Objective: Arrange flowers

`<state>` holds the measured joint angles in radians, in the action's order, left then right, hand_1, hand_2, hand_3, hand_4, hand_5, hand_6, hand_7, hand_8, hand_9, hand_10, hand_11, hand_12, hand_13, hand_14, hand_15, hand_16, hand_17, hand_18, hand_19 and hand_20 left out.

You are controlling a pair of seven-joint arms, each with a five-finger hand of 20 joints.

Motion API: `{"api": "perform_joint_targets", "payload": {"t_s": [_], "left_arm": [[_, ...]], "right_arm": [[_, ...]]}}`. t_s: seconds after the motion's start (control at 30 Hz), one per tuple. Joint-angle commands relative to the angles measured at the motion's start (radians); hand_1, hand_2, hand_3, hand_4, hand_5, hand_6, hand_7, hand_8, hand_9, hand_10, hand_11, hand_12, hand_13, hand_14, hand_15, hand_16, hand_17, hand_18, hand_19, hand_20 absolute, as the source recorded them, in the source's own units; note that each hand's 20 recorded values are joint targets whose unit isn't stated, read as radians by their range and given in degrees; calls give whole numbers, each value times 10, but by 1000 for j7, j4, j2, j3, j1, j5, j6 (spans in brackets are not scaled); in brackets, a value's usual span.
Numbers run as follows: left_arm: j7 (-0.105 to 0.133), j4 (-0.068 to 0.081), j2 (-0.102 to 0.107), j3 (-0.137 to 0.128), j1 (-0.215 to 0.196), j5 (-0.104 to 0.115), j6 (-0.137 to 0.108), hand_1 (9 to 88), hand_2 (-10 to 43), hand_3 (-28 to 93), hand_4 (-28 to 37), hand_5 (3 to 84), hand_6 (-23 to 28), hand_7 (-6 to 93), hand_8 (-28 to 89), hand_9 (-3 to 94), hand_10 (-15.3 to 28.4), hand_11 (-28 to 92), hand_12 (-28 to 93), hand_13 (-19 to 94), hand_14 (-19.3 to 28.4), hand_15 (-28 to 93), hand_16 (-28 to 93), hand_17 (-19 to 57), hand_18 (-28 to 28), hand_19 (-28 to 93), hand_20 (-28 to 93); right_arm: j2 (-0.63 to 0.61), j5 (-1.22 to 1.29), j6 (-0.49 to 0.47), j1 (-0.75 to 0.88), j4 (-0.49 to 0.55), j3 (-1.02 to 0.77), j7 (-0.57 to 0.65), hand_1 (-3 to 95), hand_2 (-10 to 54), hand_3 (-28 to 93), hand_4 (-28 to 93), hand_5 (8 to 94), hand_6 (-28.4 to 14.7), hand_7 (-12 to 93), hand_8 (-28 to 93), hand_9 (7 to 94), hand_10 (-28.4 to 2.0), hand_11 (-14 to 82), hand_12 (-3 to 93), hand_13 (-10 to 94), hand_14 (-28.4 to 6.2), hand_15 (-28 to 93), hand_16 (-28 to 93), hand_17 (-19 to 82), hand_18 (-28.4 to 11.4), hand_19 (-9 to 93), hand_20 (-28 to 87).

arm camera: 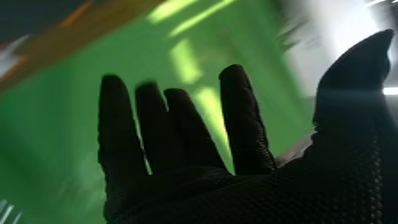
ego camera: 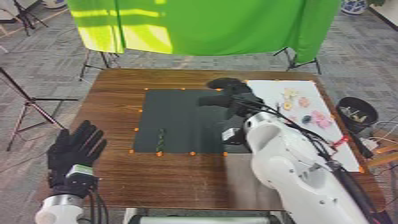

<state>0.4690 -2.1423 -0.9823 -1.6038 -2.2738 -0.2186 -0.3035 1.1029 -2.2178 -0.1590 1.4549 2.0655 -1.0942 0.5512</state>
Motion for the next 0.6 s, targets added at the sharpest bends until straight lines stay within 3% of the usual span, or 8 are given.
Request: {"api": "perform_joint_targets", "payload": {"t_s": [0.03, 0.07, 0.13, 0.27, 0.47, 0.6], "left_arm": [[10, -13, 6, -22, -29, 9, 32, 250, 159, 715, -283, 432, 109, 134, -76, 303, 166, 243, 103, 191, 162, 357, -75, -77, 145, 359, 92], [16, -13, 8, -19, -29, 22, 34, 250, 159, 715, -283, 432, 109, 134, -76, 304, 166, 242, 103, 191, 162, 356, -75, -78, 144, 359, 92], [13, -13, 5, -18, -30, 9, 34, 251, 159, 714, -283, 431, 108, 134, -75, 304, 166, 242, 103, 191, 162, 356, -75, -78, 145, 358, 92], [19, -15, 6, -15, -34, 12, 36, 251, 160, 714, -283, 431, 109, 133, -74, 305, 165, 242, 105, 192, 163, 355, -73, -78, 144, 358, 93], [28, -17, 1, -14, -45, 16, 22, 252, 160, 713, -283, 432, 108, 133, -74, 306, 167, 244, 107, 194, 164, 358, -72, -78, 144, 358, 93], [29, -21, -4, -12, -53, 18, 18, 252, 160, 713, -283, 433, 108, 135, -74, 308, 167, 246, 108, 197, 165, 363, -71, -78, 145, 358, 93]], "right_arm": [[-248, -46, -93, 183, 2, -251, 168, 233, -94, 725, -258, 476, -46, 131, -114, 492, -196, 67, 119, 471, -191, 172, 165, 141, -234, 528, 170], [-263, -42, -108, 201, 6, -275, 190, 235, -95, 714, -265, 476, -51, 128, -114, 496, -199, 70, 122, 472, -190, 182, 167, 143, -238, 549, 177], [-288, -31, -141, 249, 20, -332, 227, 238, -95, 698, -274, 478, -62, 121, -112, 500, -202, 74, 127, 473, -188, 195, 171, 151, -244, 580, 187], [-313, 17, -194, 343, 41, -447, 288, 245, -95, 671, -281, 482, -72, 112, -109, 499, -202, 78, 135, 467, -187, 210, 173, 155, -243, 594, 186], [-307, 77, -232, 446, 51, -571, 308, 296, -95, 631, -282, 519, -65, 120, -110, 541, -184, 99, 145, 473, -177, 243, 173, 160, -239, 622, 186], [-288, 109, -247, 469, 49, -602, 319, 298, -95, 635, -283, 540, -50, 123, -113, 565, -149, 105, 142, 498, -167, 243, 167, 159, -236, 616, 179]]}}
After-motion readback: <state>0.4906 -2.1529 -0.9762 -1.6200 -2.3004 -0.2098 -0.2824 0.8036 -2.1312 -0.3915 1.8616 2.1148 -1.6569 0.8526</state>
